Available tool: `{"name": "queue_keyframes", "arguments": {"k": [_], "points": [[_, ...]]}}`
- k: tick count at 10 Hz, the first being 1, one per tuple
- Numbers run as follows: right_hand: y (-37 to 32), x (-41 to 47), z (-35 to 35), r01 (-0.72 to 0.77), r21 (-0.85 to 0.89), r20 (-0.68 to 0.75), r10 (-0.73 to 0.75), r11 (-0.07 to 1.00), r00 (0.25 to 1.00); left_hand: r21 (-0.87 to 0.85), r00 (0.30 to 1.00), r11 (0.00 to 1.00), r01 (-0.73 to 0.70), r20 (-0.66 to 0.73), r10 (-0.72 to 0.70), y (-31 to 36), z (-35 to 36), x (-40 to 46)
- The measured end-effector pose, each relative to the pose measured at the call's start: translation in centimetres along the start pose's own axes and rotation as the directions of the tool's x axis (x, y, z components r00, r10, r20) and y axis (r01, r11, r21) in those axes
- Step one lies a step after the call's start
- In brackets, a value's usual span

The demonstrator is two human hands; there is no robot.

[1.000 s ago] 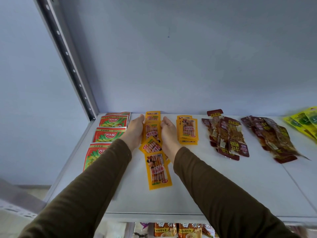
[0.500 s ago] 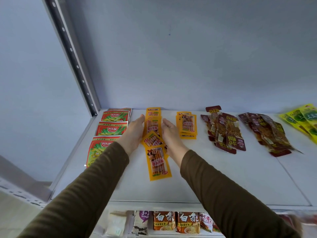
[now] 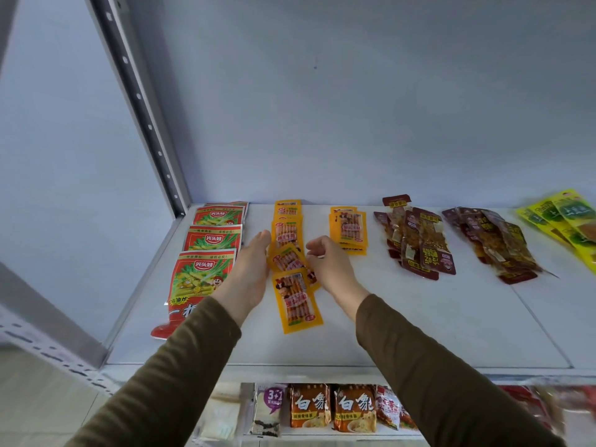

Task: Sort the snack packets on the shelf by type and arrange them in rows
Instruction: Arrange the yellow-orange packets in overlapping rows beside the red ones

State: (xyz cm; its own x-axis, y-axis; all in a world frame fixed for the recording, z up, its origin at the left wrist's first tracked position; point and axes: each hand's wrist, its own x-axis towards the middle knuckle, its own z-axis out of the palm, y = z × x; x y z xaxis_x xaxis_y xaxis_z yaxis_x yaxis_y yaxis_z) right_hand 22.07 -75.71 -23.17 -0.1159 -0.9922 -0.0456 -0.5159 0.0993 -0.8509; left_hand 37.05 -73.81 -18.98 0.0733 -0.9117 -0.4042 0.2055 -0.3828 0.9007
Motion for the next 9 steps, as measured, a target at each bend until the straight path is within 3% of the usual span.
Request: {"name": "queue_keyframes", "arguments": {"k": [3, 5, 6, 7, 8, 9], "points": [[-1.0, -0.5, 0.9, -0.048, 0.092, 0.019, 0.046, 0.995, 0.999, -0.048, 0.998, 0.999, -0.020, 0.059, 0.023, 1.8, 0.3, 0.9], [-1.2, -0.9, 0.6, -0.051, 0.169, -0.038, 0.058, 0.984, 0.998, -0.091, 0.998, 0.995, -0.042, 0.037, 0.046, 1.9, -0.5, 1.2], [-1.1, -0.7, 0.3, -0.086, 0.291, -0.025, 0.097, 0.953, 0.995, -0.042, 0.999, 0.998, -0.045, -0.016, 0.044, 1.2, -1.1, 0.9], [-1.8, -0.6, 0.7, -0.218, 0.561, 0.086, 0.206, 0.799, 0.975, -0.039, 0.999, 0.999, -0.030, 0.026, 0.031, 0.5, -0.7, 0.5], [-2.9, -1.2, 2.0, -0.290, 0.671, 0.185, 0.225, 0.682, 0.957, -0.034, 0.998, 0.999, -0.010, 0.058, 0.012, 0.0, -0.1, 0.4], [-3.0, -1.3, 2.8, -0.284, 0.717, 0.195, 0.208, 0.637, 0.958, -0.025, 0.999, 1.000, 0.002, 0.041, -0.001, -0.2, 0.2, 0.6]]}}
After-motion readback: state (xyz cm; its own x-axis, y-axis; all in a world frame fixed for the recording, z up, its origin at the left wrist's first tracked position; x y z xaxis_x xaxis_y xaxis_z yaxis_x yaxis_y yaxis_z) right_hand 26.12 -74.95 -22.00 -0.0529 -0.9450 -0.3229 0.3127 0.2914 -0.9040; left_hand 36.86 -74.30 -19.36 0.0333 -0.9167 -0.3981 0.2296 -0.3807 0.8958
